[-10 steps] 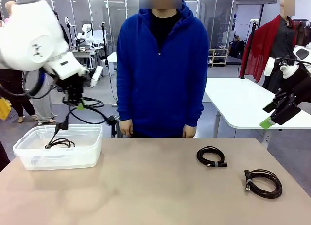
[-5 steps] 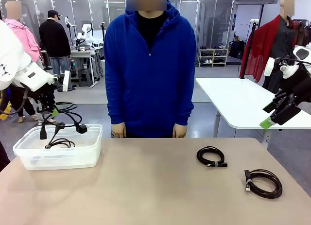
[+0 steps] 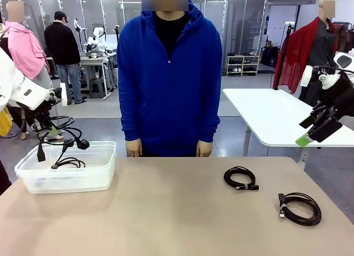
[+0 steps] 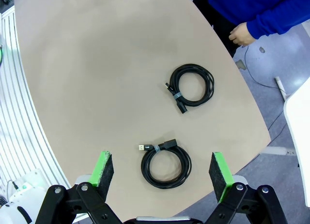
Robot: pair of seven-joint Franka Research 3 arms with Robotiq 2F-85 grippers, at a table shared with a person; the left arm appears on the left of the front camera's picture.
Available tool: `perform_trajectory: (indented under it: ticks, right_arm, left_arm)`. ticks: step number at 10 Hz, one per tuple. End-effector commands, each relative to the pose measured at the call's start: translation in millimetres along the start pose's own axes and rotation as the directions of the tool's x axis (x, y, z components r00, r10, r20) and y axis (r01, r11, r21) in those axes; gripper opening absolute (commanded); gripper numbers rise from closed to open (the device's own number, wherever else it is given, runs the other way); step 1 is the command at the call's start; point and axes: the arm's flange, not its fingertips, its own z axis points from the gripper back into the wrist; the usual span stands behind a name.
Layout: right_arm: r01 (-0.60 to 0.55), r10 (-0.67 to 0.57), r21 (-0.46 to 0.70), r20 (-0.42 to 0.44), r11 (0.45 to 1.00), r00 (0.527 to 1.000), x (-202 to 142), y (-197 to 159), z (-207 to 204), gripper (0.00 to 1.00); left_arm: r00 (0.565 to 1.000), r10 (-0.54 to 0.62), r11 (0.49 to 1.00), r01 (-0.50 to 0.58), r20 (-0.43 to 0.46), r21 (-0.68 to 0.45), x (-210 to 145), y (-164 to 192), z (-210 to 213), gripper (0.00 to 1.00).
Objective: Organize and store the cables.
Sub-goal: Place the Power Cable into the Organizing box.
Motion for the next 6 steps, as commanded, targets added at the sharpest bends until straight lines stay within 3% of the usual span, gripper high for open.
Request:
perform_trajectory:
  ticks: [1,6]
  right_arm:
    - [0.0,0.0,-0.001,-0.002,1.0,1.0,-0.8,-0.2,0.0,1.0]
    - [0.0,0.0,-0.001,-0.002,1.0,1.0,-0.8,-0.2,0.0,1.0]
  left_arm:
    - [0.999,0.024,1.0,-0.024,-0.022,0.01,-2.4,-5.0,-18.8,0.18]
    - [0.997,0.032,0.986,-0.042,-0.066,-0.16,-7.9,-35.2,-80.5,0.18]
